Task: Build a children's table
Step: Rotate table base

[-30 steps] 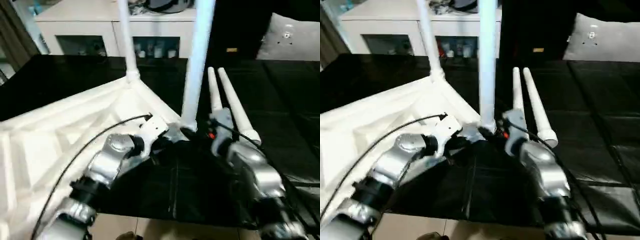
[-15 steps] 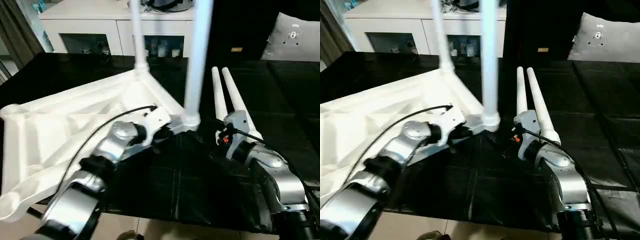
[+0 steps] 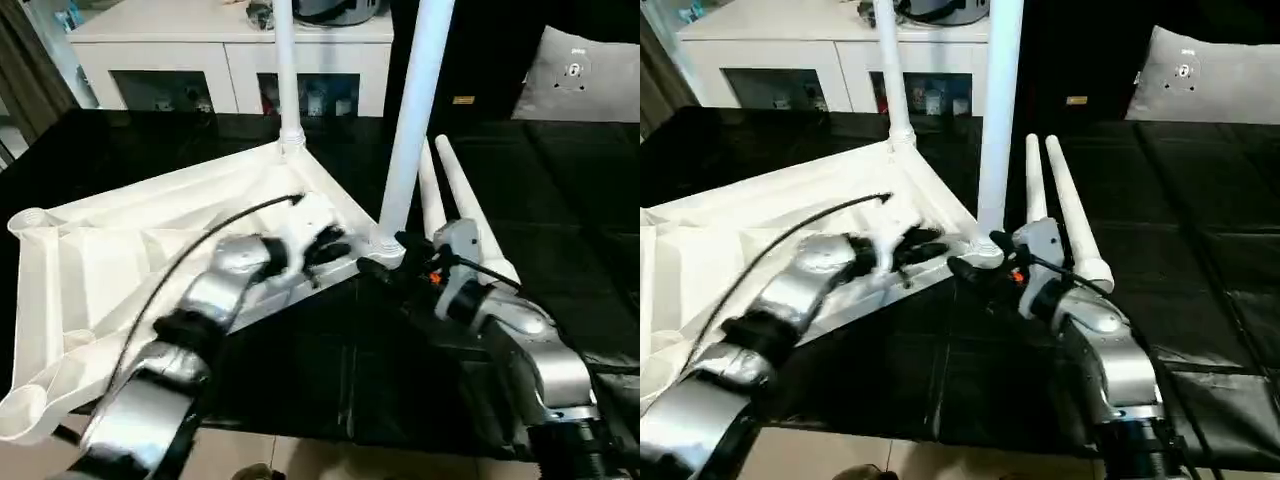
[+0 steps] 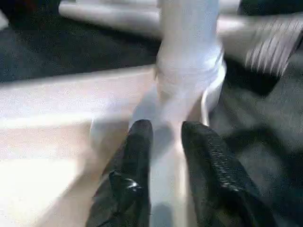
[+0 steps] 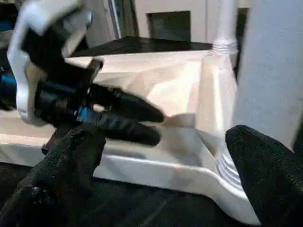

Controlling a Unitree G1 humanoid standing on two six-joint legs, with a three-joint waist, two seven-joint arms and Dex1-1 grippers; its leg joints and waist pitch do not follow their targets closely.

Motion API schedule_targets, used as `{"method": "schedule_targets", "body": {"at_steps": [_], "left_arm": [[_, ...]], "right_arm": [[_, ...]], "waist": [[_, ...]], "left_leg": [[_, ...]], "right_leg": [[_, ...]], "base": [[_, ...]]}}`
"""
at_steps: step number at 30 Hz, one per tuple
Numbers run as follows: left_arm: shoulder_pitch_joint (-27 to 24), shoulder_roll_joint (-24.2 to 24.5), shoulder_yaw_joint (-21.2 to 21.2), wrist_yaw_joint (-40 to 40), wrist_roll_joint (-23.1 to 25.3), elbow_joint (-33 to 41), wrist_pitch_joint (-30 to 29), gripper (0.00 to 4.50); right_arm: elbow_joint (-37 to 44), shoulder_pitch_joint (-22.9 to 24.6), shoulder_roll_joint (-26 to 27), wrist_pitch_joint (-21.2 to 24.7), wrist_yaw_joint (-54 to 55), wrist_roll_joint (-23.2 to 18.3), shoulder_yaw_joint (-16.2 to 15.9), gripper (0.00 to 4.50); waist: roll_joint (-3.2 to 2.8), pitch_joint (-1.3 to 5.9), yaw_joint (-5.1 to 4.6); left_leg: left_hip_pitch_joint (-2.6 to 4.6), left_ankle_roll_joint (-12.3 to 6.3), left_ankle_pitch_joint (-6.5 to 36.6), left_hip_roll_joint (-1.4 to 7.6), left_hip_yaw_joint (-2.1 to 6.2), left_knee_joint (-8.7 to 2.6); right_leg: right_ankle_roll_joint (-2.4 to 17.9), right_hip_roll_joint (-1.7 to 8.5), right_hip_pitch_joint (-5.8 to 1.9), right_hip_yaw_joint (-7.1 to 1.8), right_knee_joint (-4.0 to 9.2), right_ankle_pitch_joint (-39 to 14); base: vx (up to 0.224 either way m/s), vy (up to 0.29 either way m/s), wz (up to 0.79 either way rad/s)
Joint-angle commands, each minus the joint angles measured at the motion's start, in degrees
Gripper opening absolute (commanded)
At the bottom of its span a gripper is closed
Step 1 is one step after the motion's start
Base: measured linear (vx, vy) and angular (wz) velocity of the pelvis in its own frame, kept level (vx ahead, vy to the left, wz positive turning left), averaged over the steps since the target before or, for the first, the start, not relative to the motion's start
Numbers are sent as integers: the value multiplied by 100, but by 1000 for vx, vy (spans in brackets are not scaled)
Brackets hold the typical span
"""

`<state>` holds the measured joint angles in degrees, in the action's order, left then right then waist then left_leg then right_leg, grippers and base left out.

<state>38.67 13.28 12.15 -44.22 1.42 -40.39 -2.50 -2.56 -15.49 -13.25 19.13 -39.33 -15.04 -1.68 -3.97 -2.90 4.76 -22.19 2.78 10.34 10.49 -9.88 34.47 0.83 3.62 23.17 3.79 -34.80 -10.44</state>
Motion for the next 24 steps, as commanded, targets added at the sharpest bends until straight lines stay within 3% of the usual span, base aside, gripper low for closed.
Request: {"method": "schedule_targets", "body": {"at_steps": [1, 3, 4, 6, 7, 8, 10, 11, 12, 13, 16, 17, 20, 21, 22, 24], "left_arm": [[-236, 400, -189, -51, -35, 643, -535, 134], [-339, 534, -238, -73, -43, 837, -697, 134], [-642, 945, -371, -215, -56, 1426, -1014, 134], [-749, 1060, -451, -241, -90, 1662, -1154, 134], [-997, 1271, -647, -354, -220, 2256, -1536, 134], [-1062, 1323, -687, -378, -259, 2415, -1643, 134], [-1250, 1475, -783, -427, -332, 2873, -1944, 134], [-1302, 1517, -798, -431, -361, 3006, -2044, 134], [-1510, 1684, -881, -406, -431, 3527, -2441, 134], [-1682, 1839, -966, -353, -437, 3937, -2795, 134], [-1772, 1921, -1069, -167, -337, 4142, -3017, 134], [-1789, 1933, -1115, -83, -298, 4204, -3134, 134], [-1825, 2057, -1294, 309, 63, 4269, -3402, 134], [-1833, 2085, -1300, 329, 99, 4278, -3435, 154], [-1853, 2170, -1322, 426, 134, 4321, -3569, 169], [-1871, 2314, -1333, 571, 222, 4325, -3698, 169]], "right_arm": [[-127, -328, -70, -150, -102, 28, -21, 450], [-255, -423, -115, -196, -142, 82, -30, 450], [-716, -741, -286, -291, -323, 217, -75, 450], [-907, -865, -343, -383, -397, 265, -85, 450], [-1343, -1144, -450, -533, -648, 309, -110, 450], [-1465, -1217, -481, -599, -708, 326, -125, 450], [-1849, -1448, -553, -760, -842, 368, -151, 450], [-1969, -1519, -564, -815, -865, 375, -150, 450], [-2652, -1929, -592, -1118, -765, 461, -96, 450], [-3473, -2416, -592, -1535, -434, 619, -5, 450], [-4114, -2789, -546, -1886, -12, 754, 97, 450], [-4253, -2868, -529, -1985, 55, 786, 106, 450], [-4229, -2913, -349, -2017, -36, 708, 107, 450], [-4185, -2892, -323, -2001, -88, 678, 106, 450], [-4036, -2803, -246, -1975, -234, 620, 46, 450], [-3666, -2564, -136, -1897, -436, 574, -112, 450]], "waist": [[61, 412, -1], [47, 390, -28], [48, 387, -28], [35, 376, -23], [30, 399, -8], [43, 368, -22], [22, 361, 9], [19, 357, 9], [17, 372, 14], [26, 372, -14], [26, 344, -15], [34, 342, -1], [32, 369, -8], [31, 375, -12], [28, 396, -7], [34, 400, -3]], "left_leg": [[88, -347, 893, 264, 106, -387], [99, -274, 1026, 265, 101, -402], [116, -176, 1161, 270, 111, -411], [130, -135, 1230, 280, 102, -416], [163, -78, 1297, 283, 98, -398], [110, -110, 1241, 268, 105, -421], [155, -108, 1321, 273, 81, -403], [141, -113, 1334, 261, 86, -413], [157, -74, 1385, 275, 83, -405], [117, -54, 1383, 256, 109, -409], [158, -49, 1464, 226, 72, -379], [172, -68, 1441, 225, 67, -376], [113, -138, 1249, 230, 93, -388], [99, -157, 1204, 229, 96, -387], [103, -220, 1089, 237, 93, -370], [96, -262, 1029, 234, 92, -368]], "right_leg": [[1086, 456, -293, -253, 410, -1130], [1119, 459, -274, -254, 428, -1289], [1125, 463, -276, -258, 412, -1457], [1131, 466, -258, -265, 420, -1489], [1181, 480, -250, -273, 392, -1454], [1188, 465, -274, -268, 408, -1444], [1195, 445, -228, -272, 424, -1477], [1208, 438, -241, -268, 423, -1495], [1244, 455, -232, -270, 392, -1475], [1316, 476, -257, -246, 374, -1532], [1278, 452, -216, -259, 443, -1810], [1246, 432, -206, -260, 439, -1783], [1215, 412, -261, -240, 377, -1414], [1218, 406, -273, -238, 369, -1328], [1278, 404, -267, -240, 338, -1016], [1311, 401, -275, -240, 327, -896]], "base": [[0, 0, 0], [0, 0, 0], [0, 0, 0], [0, 0, 0], [0, 0, 0], [0, 0, 0], [0, 0, 0], [0, 0, 0], [0, 0, 0], [0, 0, 0], [0, 0, 0], [0, 0, 0], [0, 0, 0], [0, 0, 0], [0, 0, 0], [0, 0, 0]]}}
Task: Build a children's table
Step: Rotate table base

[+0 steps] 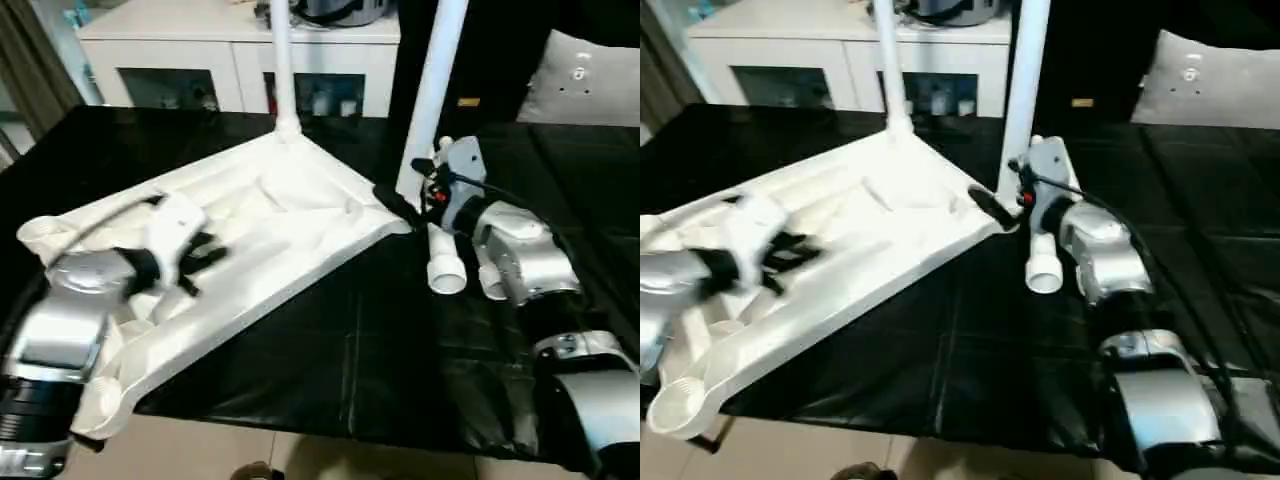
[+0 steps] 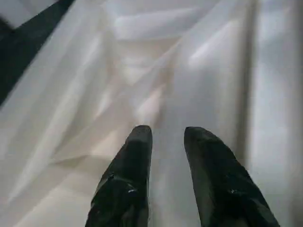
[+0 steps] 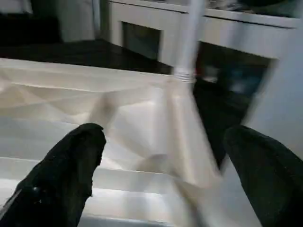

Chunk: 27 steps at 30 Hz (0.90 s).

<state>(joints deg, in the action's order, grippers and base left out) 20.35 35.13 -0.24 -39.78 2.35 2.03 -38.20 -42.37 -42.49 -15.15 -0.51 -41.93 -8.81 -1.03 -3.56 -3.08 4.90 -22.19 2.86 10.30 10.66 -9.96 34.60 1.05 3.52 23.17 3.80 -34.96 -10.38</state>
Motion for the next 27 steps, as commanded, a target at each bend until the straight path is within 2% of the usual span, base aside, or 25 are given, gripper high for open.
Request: {"method": "schedule_targets", "body": {"at_steps": [1, 4, 6, 7, 8, 10, 11, 12, 14, 15, 16, 17, 20, 22, 23, 24, 26, 27], "left_arm": [[-23, 267, -56, 259, 278, -64, -172, 185], [-23, 380, 20, 377, 433, -202, -146, 216], [0, 482, 148, 466, 649, -437, -128, 230], [21, 523, 195, 558, 754, -571, -101, 245], [34, 545, 220, 589, 794, -641, -84, 255], [61, 583, 267, 598, 778, -851, -39, 255], [61, 583, 267, 598, 778, -851, -39, 255], [70, 629, 364, 527, 781, -1018, 23, 255], [88, 672, 518, 402, 811, -1330, 154, 255], [92, 687, 578, 341, 830, -1434, 218, 255], [117, 667, 610, 273, 817, -1570, 277, 227], [153, 656, 659, 195, 817, -1692, 355, 219], [294, 617, 811, -147, 733, -2063, 567, 219], [333, 660, 948, -291, 772, -2172, 683, 192], [353, 694, 1039, -399, 794, -2216, 749, 179], [363, 716, 1086, -476, 782, -2236, 800, 176], [371, 768, 1198, -802, 668, -2191, 857, 177], [366, 781, 1218, -871, 645, -2165, 854, 162]], "right_arm": [[728, 444, 143, 193, -330, -74, -377, 450], [977, 668, 193, 269, -388, -61, -553, 450], [1423, 1033, 155, 521, -404, 72, -806, 450], [1668, 1225, 138, 755, -330, 133, -870, 450], [1793, 1322, 116, 876, -298, 171, -910, 450], [2197, 1621, 14, 1237, -229, 317, -1049, 450], [2197, 1621, 14, 1237, -229, 317, -1049, 450], [2392, 1770, -45, 1430, -210, 390, -1134, 450], [2564, 1903, -71, 1717, -98, 500, -1227, 450], [2562, 1909, -55, 1780, -30, 535, -1245, 450], [2538, 1891, -26, 1875, 72, 567, -1253, 450], [2459, 1837, 15, 1964, 190, 607, -1250, 450], [2037, 1555, 222, 2043, 428, 737, -1290, 450], [1858, 1425, 316, 2077, 497, 744, -1287, 450], [1748, 1346, 367, 2100, 522, 741, -1285, 450], [1648, 1282, 424, 2123, 574, 763, -1282, 450], [1278, 1077, 574, 2110, 712, 862, -1320, 450], [1208, 1043, 597, 2107, 730, 877, -1331, 450]], "waist": [[-22, 417, -8], [-32, 413, -11], [-85, 392, -1], [-71, 377, 8], [-104, 373, -1], [-111, 367, 5], [-105, 370, -4], [-127, 372, -13], [-118, 367, -24], [-111, 367, -27], [-105, 370, -28], [-81, 372, -39], [-20, 385, -92], [-65, 382, -92], [-1, 392, -97], [-24, 390, -97], [-31, 391, -118], [-38, 388, -125]], "left_leg": [[95, -300, 988, 216, 96, -377], [106, -298, 1036, 217, 100, -386], [136, -170, 1298, 224, 106, -409], [149, -110, 1441, 225, 109, -431], [151, -77, 1483, 217, 117, -435], [173, 46, 1705, 225, 133, -460], [166, 69, 1750, 223, 139, -466], [167, 90, 1793, 222, 149, -470], [159, 110, 1899, 204, 146, -471], [155, 101, 1861, 195, 149, -468], [161, 101, 1827, 203, 145, -466], [142, 94, 1758, 187, 149, -463], [138, 101, 1645, 200, 141, -459], [148, 112, 1603, 229, 149, -464], [148, 81, 1527, 223, 144, -457], [151, 74, 1524, 222, 139, -460], [161, 115, 1532, 234, 136, -463], [155, 128, 1529, 234, 141, -470]], "right_leg": [[1293, 404, -272, -238, 342, -826], [1251, 397, -261, -234, 368, -920], [1169, 393, -236, -244, 397, -1238], [1089, 384, -228, -247, 426, -1403], [1056, 377, -227, -250, 425, -1452], [992, 381, -214, -252, 454, -1562], [999, 389, -219, -257, 442, -1550], [1014, 393, -223, -256, 437, -1560], [958, 404, -227, -263, 461, -1658], [939, 401, -228, -262, 470, -1676], [930, 416, -213, -271, 477, -1700], [929, 424, -234, -270, 474, -1740], [1018, 431, -221, -278, 458, -1621], [1065, 441, -221, -284, 431, -1454], [1123, 448, -226, -289, 406, -1378], [1135, 445, -219, -289, 412, -1379], [1177, 450, -211, -293, 396, -1290], [1204, 454, -218, -292, 391, -1265]], "base": [[0, 0, 0], [0, 0, 0], [0, 0, 0], [0, 0, 0], [0, 0, 0], [0, 0, 0], [0, 0, 0], [0, 0, 0], [0, 0, 0], [0, 0, 0], [0, 0, 0], [0, 0, 0], [0, 0, 0], [0, 0, 0], [0, 0, 0], [0, 0, 0], [0, 0, 0], [0, 0, 0]]}}
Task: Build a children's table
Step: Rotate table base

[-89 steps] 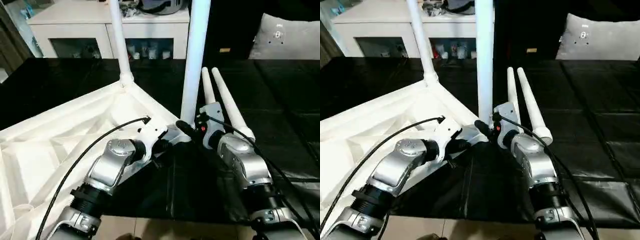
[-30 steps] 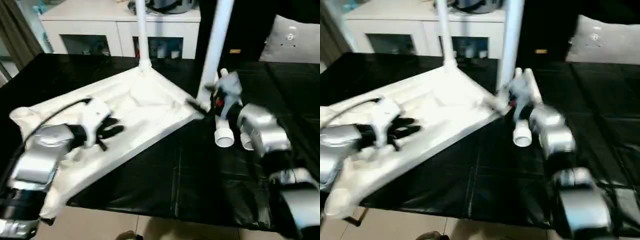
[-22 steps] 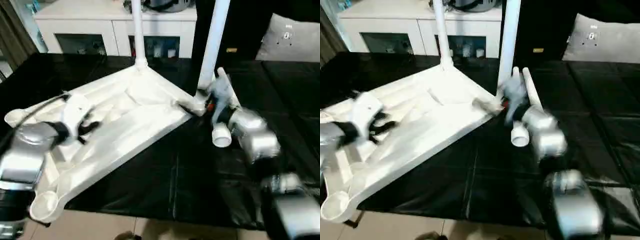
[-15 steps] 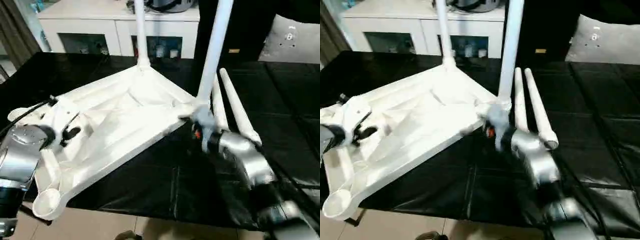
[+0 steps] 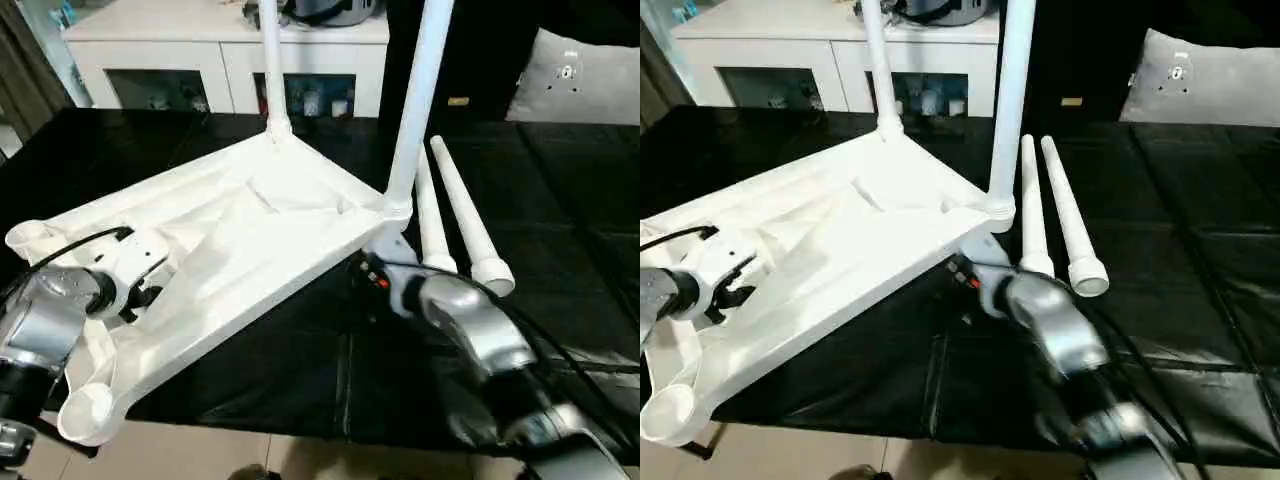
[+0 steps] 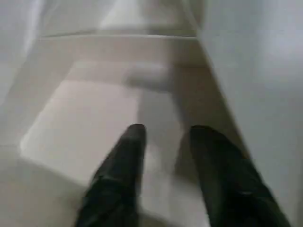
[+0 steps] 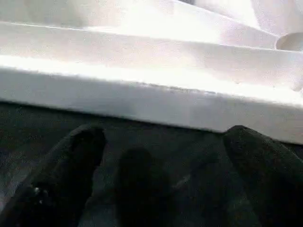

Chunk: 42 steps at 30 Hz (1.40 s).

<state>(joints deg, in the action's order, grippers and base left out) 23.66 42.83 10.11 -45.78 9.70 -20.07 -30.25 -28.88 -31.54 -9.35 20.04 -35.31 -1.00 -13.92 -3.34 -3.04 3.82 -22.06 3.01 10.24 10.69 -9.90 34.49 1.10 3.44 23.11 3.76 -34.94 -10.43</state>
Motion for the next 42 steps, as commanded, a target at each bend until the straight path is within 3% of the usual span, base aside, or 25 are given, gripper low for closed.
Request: {"method": "schedule_targets", "body": {"at_steps": [1, 4, 7, 10, 13, 16, 17, 19, 21, 28, 34, 36, 37, 38, 39, 40, 42], "left_arm": [[-7, 74, 256, -503, -146, 175, 30, 133], [-76, 157, 352, -974, -272, 325, 177, 136], [-235, 292, 485, -1623, -553, 705, 295, 106], [-382, 401, 515, -2112, -870, 1208, 203, 95], [-438, 448, 532, -2276, -1001, 1422, 128, 47], [-515, 385, 462, -2512, -1293, 1747, -38, 49], [-523, 358, 441, -2540, -1342, 1795, -68, 29], [-531, 306, 411, -2575, -1414, 1857, -66, 11], [-519, 215, 373, -2582, -1490, 1896, -72, 2], [-207, -408, 268, -2103, -1548, 1537, 161, 1], [196, -944, 329, -1281, -1105, 727, 557, 1], [349, -1137, 261, -878, -977, 378, 718, 1], [422, -1245, 197, -651, -942, 212, 752, 1], [497, -1351, 147, -420, -888, 40, 817, 1], [548, -1422, 112, -243, -842, -82, 866, 1], [572, -1455, 97, -159, -819, -139, 891, 1], [675, -1595, -4, 371, -713, -467, 1127, 1]], "right_arm": [[-375, -153, 94, -17, 118, 136, -79, 450], [-796, -344, 262, -141, 228, 189, -74, 450], [-1311, -583, 455, -333, 369, 237, -63, 450], [-1600, -769, 618, -504, 383, 247, -66, 450], [-1656, -819, 662, -579, 348, 268, -80, 450], [-1836, -935, 735, -750, 310, 285, -87, 450], [-1879, -957, 749, -786, 296, 286, -83, 450], [-1975, -1007, 774, -866, 283, 302, -84, 450], [-2104, -1074, 806, -974, 286, 334, -77, 450], [-2352, -1231, 839, -1343, 395, 380, 45, 450], [-2437, -1383, 767, -1653, 589, 364, 235, 450], [-2288, -1405, 727, -1517, 436, 228, 357, 450], [-2145, -1394, 699, -1493, 356, 172, 402, 450], [-1982, -1376, 670, -1480, 336, 112, 482, 450], [-1834, -1363, 636, -1474, 373, 85, 543, 450], [-1763, -1357, 620, -1465, 405, 73, 576, 450], [-1291, -1267, 509, -1414, 813, 55, 777, 450]], "waist": [[-62, 382, -16], [-70, 377, -28], [-76, 370, -51], [-33, 346, -117], [-51, 348, -137], [-50, 350, -163], [-57, 351, -167], [-12, 350, -165], [-23, 352, -166], [-12, 375, -166], [-5, 395, -151], [-17, 387, -160], [-53, 400, -141], [-21, 388, -149], [-61, 395, -139], [-22, 399, -142], [-49, 402, -127]], "left_leg": [[158, 136, 1557, 230, 121, -453], [137, 161, 1530, 230, 121, -464], [149, 212, 1679, 242, 130, -466], [139, 223, 1792, 238, 124, -490], [142, 197, 1736, 240, 120, -480], [145, 174, 1683, 234, 108, -474], [147, 183, 1703, 234, 107, -470], [140, 161, 1665, 230, 105, -465], [142, 154, 1612, 233, 96, -458], [141, 113, 1443, 222, 83, -438], [118, 18, 1237, 205, 73, -408], [114, -5, 1278, 198, 77, -413], [136, 24, 1347, 207, 88, -403], [117, 18, 1375, 209, 84, -413], [126, 23, 1397, 206, 91, -409], [117, -15, 1380, 206, 86, -407], [97, -31, 1269, 212, 106, -414]], "right_leg": [[1209, 458, -203, -292, 393, -1223], [1253, 470, -233, -297, 379, -1118], [1278, 500, -217, -300, 374, -1330], [1276, 482, -231, -301, 386, -1462], [1283, 479, -232, -308, 374, -1422], [1338, 461, -228, -301, 364, -1314], [1356, 467, -231, -301, 359, -1333], [1358, 470, -244, -306, 359, -1398], [1346, 472, -234, -308, 364, -1400], [1358, 450, -257, -300, 352, -1126], [1376, 440, -289, -287, 339, -851], [1363, 429, -293, -280, 352, -891], [1342, 448, -297, -284, 348, -948], [1310, 436, -306, -278, 361, -970], [1301, 437, -305, -276, 355, -977], [1274, 434, -315, -274, 362, -946], [1251, 442, -326, -265, 354, -891]], "base": [[0, 0, 0], [0, 0, 0], [0, 0, 0], [0, 0, 0], [0, 0, 0], [0, 0, 0], [0, 0, 0], [0, 0, 0], [0, 0, 0], [0, 0, 0], [0, 0, 0], [0, 0, 0], [0, 0, 0], [0, 0, 0], [0, 0, 0], [0, 0, 0], [0, 0, 0]]}}
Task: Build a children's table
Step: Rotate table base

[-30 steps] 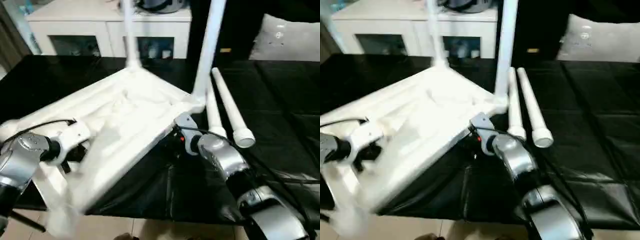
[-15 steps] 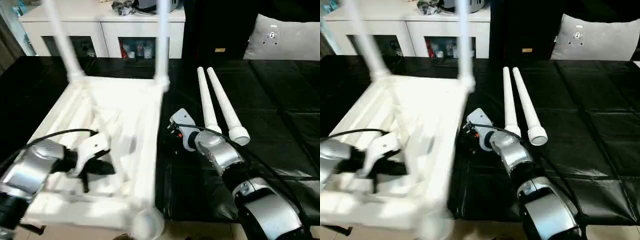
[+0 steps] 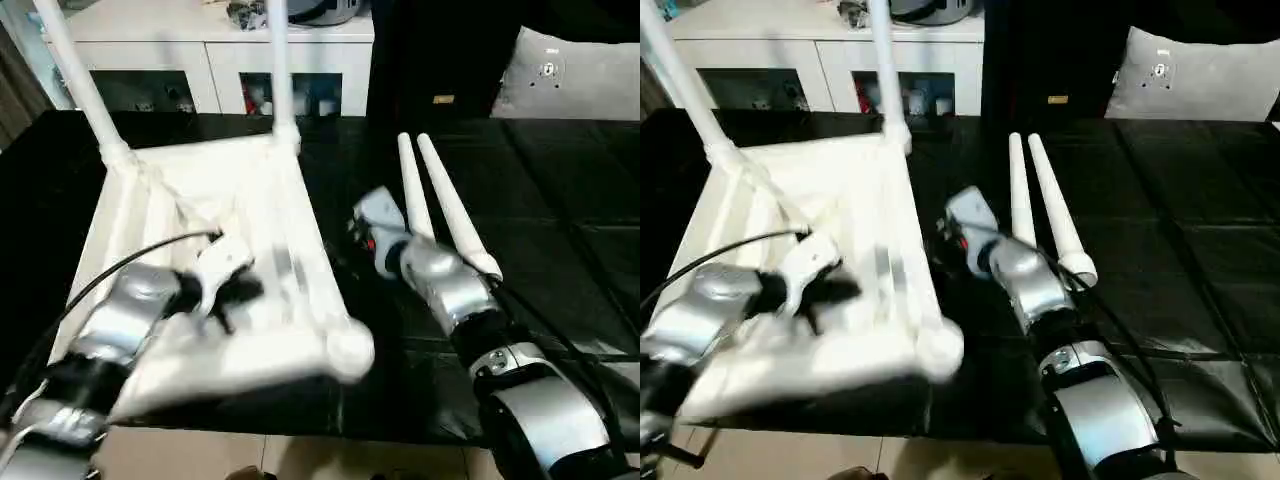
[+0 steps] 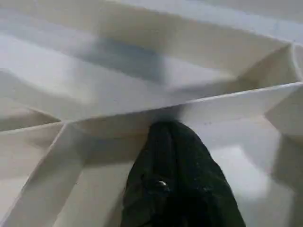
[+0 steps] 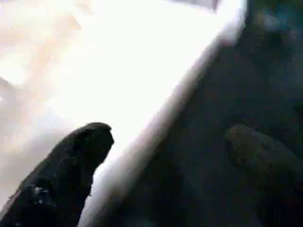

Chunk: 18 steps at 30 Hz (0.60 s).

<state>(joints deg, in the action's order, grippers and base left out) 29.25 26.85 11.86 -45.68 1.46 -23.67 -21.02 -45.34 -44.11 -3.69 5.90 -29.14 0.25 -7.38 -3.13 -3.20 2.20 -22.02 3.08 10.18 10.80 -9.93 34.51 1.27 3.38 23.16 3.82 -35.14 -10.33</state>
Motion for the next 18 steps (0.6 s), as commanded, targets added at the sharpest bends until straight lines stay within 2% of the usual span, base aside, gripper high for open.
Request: {"method": "schedule_targets", "body": {"at_steps": [1, 2, 5, 7, 8, 9, 10, 11, 12, 13, 14, 18], "left_arm": [[120, -2, -181, 386, 118, -120, 214, 1], [142, -25, -207, 517, 148, -195, 318, 1], [102, -89, -359, 484, -11, -66, 511, 1], [-51, -92, -426, 248, -201, 318, 528, 1], [-119, -100, -463, 182, -297, 493, 518, 1], [-188, -109, -507, 136, -398, 674, 507, 1], [-262, -126, -578, 59, -575, 902, 444, 1], [-319, -118, -612, -11, -682, 1083, 372, 1], [-358, -103, -621, -59, -765, 1202, 321, 1], [-409, -75, -624, -120, -844, 1350, 257, 21], [-460, -49, -621, -167, -910, 1517, 177, 21], [-629, 4, -539, -529, -1298, 2303, -342, 58]], "right_arm": [[383, -3, -63, 5, 219, -71, 134, 450], [550, 38, -106, 67, 408, -45, 200, 450], [1256, 267, -222, 760, 593, -80, 369, 450], [1673, 411, -316, 1292, 749, 25, 409, 450], [1829, 460, -353, 1546, 848, 102, 425, 450], [1969, 504, -384, 1773, 970, 176, 452, 450], [2078, 512, -419, 2118, 1114, 232, 509, 450], [2078, 473, -462, 2406, 1154, 244, 539, 450], [2073, 438, -514, 2631, 1170, 245, 526, 450], [2011, 375, -574, 2854, 1185, 268, 503, 450], [1890, 285, -604, 3067, 1234, 237, 549, 450], [1432, -44, -714, 3468, 1444, 135, 765, 450]], "waist": [[-58, 435, 42], [-47, 428, 56], [-50, 433, 77], [-53, 436, 141], [-54, 448, 155], [-82, 438, 161], [-83, 429, 165], [-99, 425, 165], [-82, 417, 157], [-73, 406, 161], [-85, 393, 147], [-73, 382, 132]], "left_leg": [[126, -39, 1236, 212, 103, -405], [109, -40, 1187, 218, 109, -414], [125, -9, 1117, 203, 98, -408], [126, 7, 999, 215, 98, -409], [131, 16, 1012, 213, 87, -404], [127, 50, 1008, 212, 95, -409], [131, 107, 1116, 209, 89, -415], [130, 124, 1191, 203, 88, -420], [138, 150, 1254, 203, 84, -421], [137, 180, 1342, 199, 85, -428], [141, 229, 1447, 190, 94, -434], [146, 286, 1545, 186, 93, -428]], "right_leg": [[1262, 445, -300, -278, 368, -795], [1281, 449, -309, -273, 355, -767], [1251, 422, -313, -276, 356, -688], [1241, 435, -319, -285, 339, -560], [1258, 441, -293, -283, 338, -564], [1266, 433, -297, -283, 330, -577], [1263, 437, -292, -285, 341, -703], [1254, 436, -285, -282, 360, -797], [1239, 429, -286, -284, 370, -869], [1217, 435, -286, -287, 380, -994], [1177, 430, -292, -284, 388, -1157], [1095, 437, -266, -289, 411, -1485]], "base": [[0, 0, 0], [0, 0, 0], [0, 0, 0], [0, 0, 0], [0, 0, 0], [0, 0, 0], [0, 0, 0], [0, 0, 0], [0, 0, 0], [0, 0, 0], [0, 0, 0], [0, 0, 0]]}}
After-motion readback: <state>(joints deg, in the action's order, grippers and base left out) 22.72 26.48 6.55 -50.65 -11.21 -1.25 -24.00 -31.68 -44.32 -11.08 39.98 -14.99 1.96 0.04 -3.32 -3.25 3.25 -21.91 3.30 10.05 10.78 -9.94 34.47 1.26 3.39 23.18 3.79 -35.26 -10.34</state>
